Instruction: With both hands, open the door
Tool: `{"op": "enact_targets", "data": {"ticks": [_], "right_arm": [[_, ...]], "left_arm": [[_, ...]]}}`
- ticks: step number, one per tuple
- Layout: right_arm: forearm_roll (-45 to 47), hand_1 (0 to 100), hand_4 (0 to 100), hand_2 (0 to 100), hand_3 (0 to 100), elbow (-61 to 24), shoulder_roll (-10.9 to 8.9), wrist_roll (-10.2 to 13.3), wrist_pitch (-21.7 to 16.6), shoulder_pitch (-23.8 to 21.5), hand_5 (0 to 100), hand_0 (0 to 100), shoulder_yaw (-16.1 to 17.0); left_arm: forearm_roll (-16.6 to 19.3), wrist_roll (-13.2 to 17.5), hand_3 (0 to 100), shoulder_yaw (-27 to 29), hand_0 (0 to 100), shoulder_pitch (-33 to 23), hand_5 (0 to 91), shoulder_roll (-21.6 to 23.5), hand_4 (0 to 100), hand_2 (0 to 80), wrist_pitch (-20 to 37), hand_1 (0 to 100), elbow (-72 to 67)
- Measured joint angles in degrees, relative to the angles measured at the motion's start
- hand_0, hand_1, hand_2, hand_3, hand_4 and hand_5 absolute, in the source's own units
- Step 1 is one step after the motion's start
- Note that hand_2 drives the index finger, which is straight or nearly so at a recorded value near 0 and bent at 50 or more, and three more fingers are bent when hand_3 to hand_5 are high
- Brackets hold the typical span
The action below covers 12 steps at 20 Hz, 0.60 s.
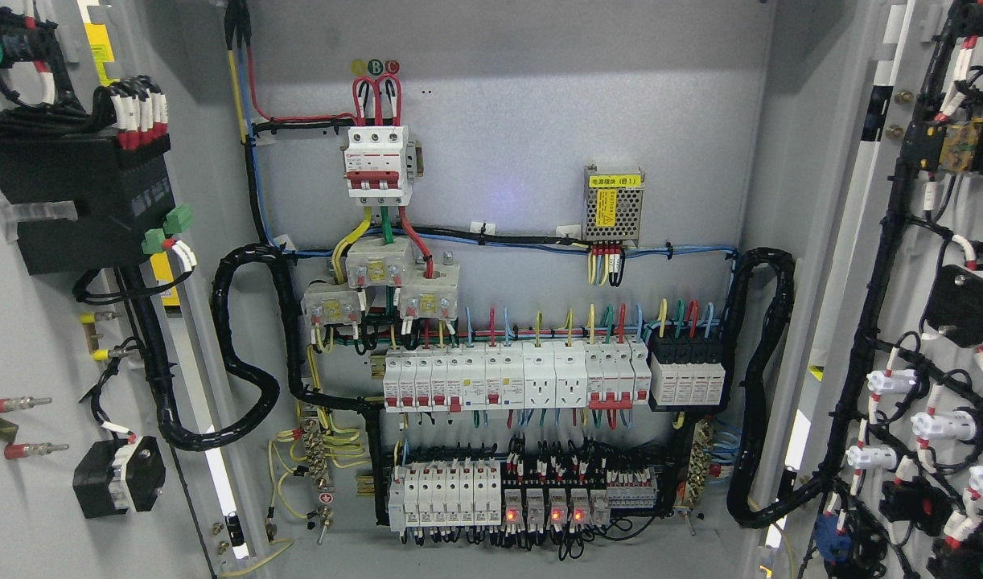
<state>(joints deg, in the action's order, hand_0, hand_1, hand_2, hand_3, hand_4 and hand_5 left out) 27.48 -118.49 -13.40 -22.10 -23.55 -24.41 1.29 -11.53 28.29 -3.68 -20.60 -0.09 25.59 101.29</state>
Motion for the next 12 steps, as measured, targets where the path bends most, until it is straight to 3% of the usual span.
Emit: {"op": "enact_targets", "data": {"ticks": [8,12], "right_arm": [[5.8,1,0,0,0,-0.71,-2.4,-0.09,-0.06,-0.04,0,22,3.0],[6.68,1,0,0,0,-0.91,-3.31,3.08,0.12,0.35,0,22,4.14]], "left_arm": [[-1.95,2.1,0,5.13,0,-0.8,0.0,0.15,0,0.0,3.38,0,6.23],[-2.79,2.73,0,7.25,0,-1.72,0.0,0.85,0,0.0,5.18,0,8.1]]}}
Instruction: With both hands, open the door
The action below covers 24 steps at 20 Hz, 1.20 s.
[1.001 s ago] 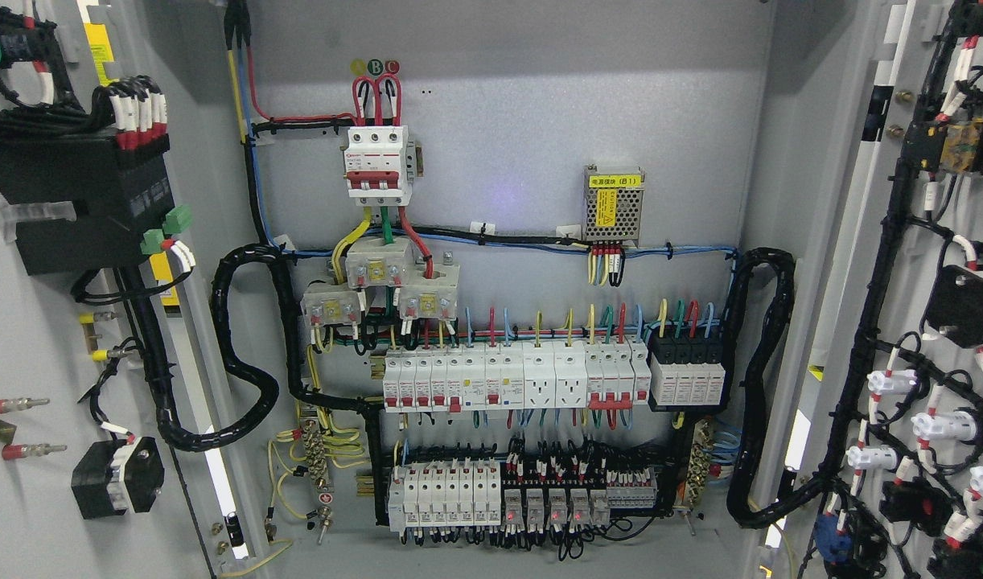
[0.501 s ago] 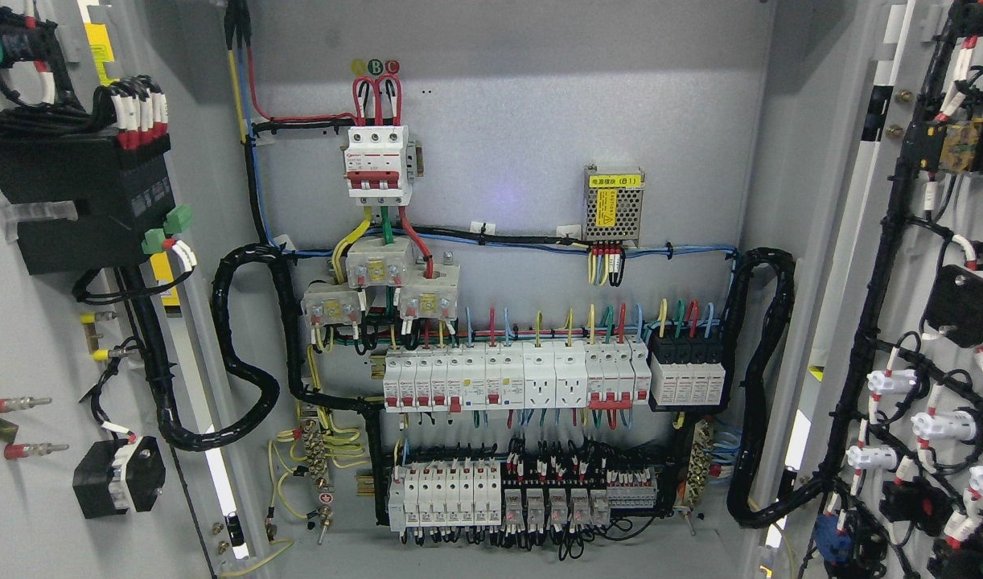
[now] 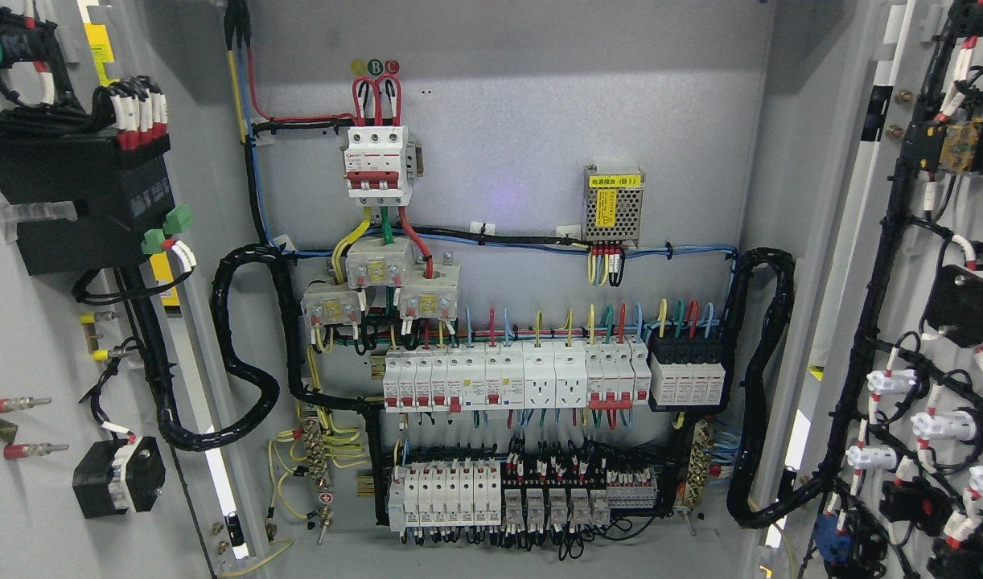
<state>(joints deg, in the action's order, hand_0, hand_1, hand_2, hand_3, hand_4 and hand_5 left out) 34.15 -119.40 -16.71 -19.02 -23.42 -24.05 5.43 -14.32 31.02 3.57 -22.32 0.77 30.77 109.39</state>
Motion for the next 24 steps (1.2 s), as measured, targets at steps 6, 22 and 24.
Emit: {"op": "enact_targets", "data": {"ticks": [6,22,24], "right_arm": [[0.6,1,0,0,0,-0.2,-1.1,1.18,-0.23,0.57,0,22,1.55],[0.89,1,0,0,0,-0.41,-2.21,1.53,-0.89,1.67,0,22,3.77],[0.9,1,0,0,0,-0.42,-2.22,1.53,-1.23,1.71,0,22,3.98]], "left_arm": [[-2.88,0.08,0,4.15,0,-1.31,0.0,0.98,0,0.0,0.39,0,1.67],[-10.63,7.78,0,13.86,0,-2.02,0.0,2.16,0,0.0,-8.06,0,2.05],[-11.83,9.01,0,15.04,0,-1.82,0.0,2.21,0,0.0,-10.68,0,1.71]]}}
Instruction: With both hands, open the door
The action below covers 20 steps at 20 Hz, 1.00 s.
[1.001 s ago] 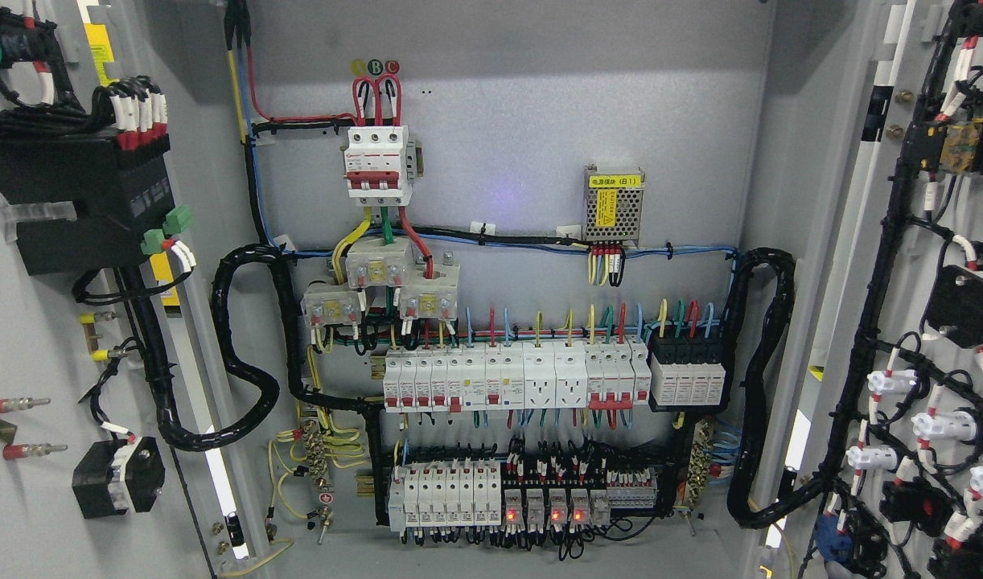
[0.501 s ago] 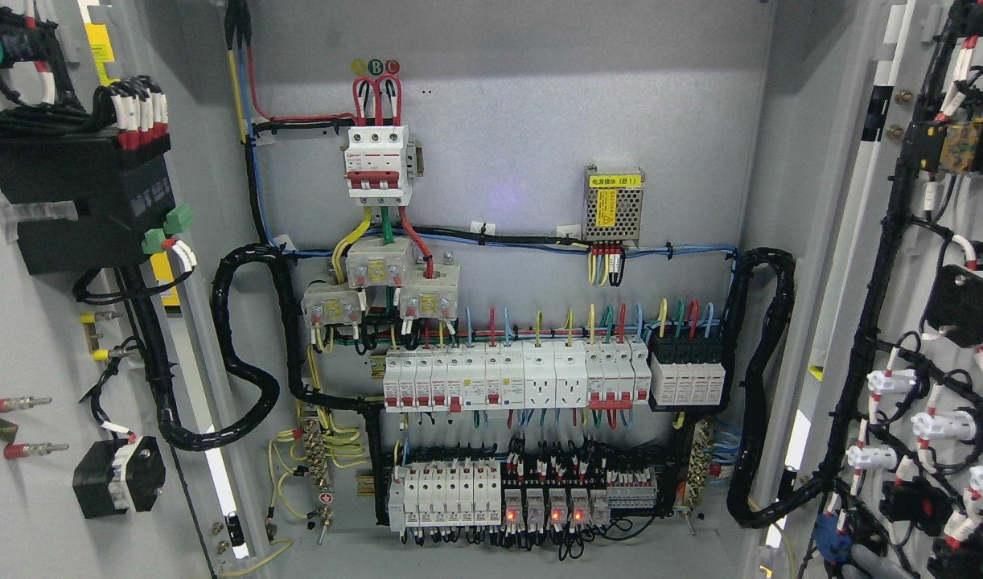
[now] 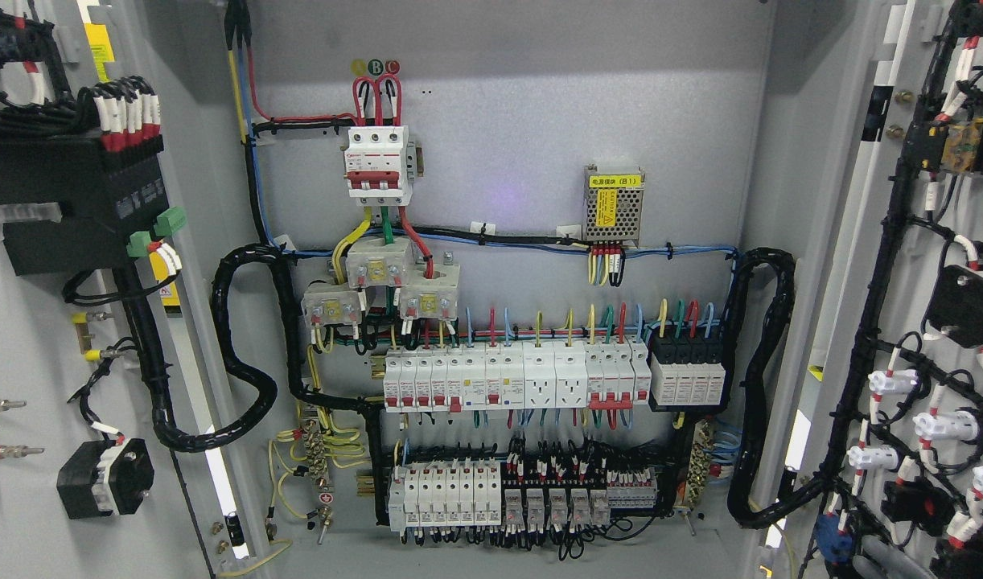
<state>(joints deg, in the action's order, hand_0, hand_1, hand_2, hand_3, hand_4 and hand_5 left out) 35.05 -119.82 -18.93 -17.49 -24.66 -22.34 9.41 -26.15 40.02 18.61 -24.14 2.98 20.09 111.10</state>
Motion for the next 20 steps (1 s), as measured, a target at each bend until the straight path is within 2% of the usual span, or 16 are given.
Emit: {"op": "enact_targets", "data": {"ticks": [5,8,20], "right_arm": [[0.01,1,0,0,0,-0.03,0.04,-0.31,-0.31,-0.05,0,22,0.84],[-0.01,1,0,0,0,-0.03,0.2,-0.33,-0.37,-0.21,0,22,1.65],[0.01,1,0,0,0,0.0,0.99,-0.4,-0.39,-1.36,0,22,4.39]], "left_arm": [[-2.41,1.35,0,2.98,0,1.43,0.0,0.39,0,0.0,-5.1,0,-1.46],[-3.82,2.97,0,4.45,0,2.24,0.0,1.09,0,0.0,-6.07,0,-2.58],[-8.91,5.99,0,11.25,0,3.66,0.0,4.03,0,0.0,-7.93,0,-6.41]]}}
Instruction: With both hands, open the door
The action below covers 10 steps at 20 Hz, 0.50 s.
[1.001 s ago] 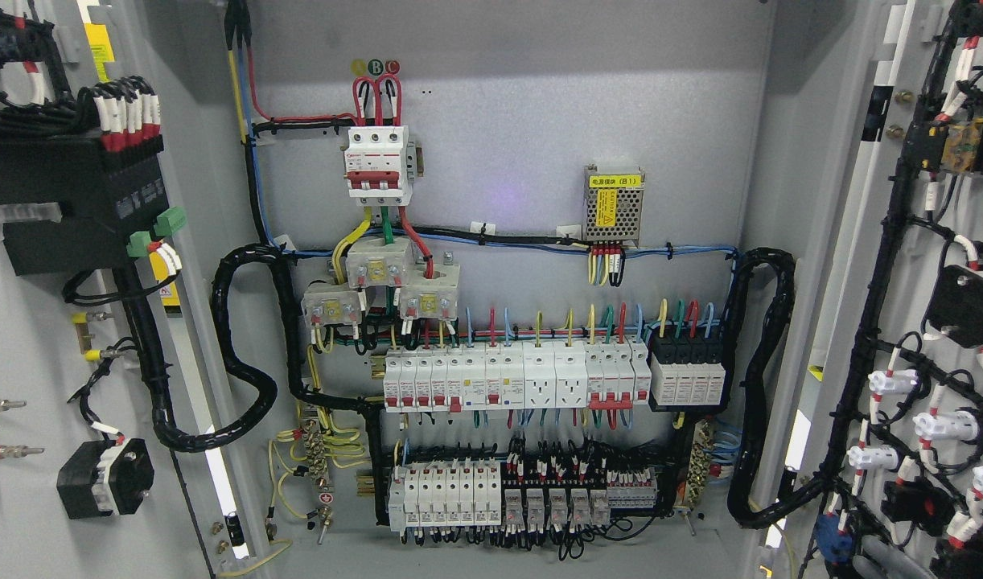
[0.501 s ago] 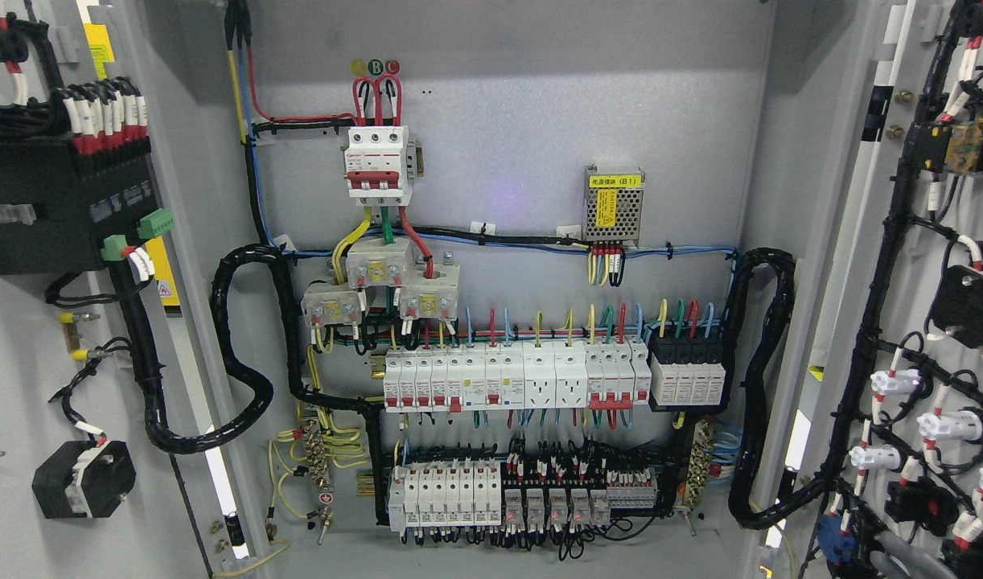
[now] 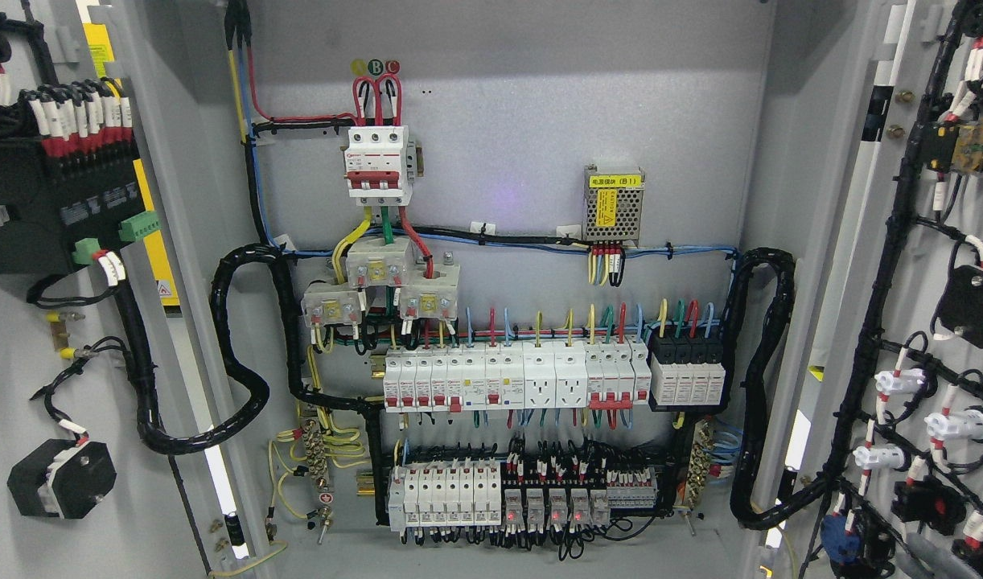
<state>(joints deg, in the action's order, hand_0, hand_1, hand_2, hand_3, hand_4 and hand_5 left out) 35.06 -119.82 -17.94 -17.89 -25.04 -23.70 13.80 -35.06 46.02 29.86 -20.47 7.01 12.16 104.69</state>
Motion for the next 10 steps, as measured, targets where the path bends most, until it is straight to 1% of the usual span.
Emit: {"op": "enact_targets", "data": {"ticks": [10], "right_arm": [[0.08,1,0,0,0,0.0,0.79,0.0,-0.09,-0.8,0,22,2.2]], "left_arm": [[-3.72,0.26,0,4.67,0,1.8,0.0,3.86,0,0.0,-1.6,0,-5.27]]}}
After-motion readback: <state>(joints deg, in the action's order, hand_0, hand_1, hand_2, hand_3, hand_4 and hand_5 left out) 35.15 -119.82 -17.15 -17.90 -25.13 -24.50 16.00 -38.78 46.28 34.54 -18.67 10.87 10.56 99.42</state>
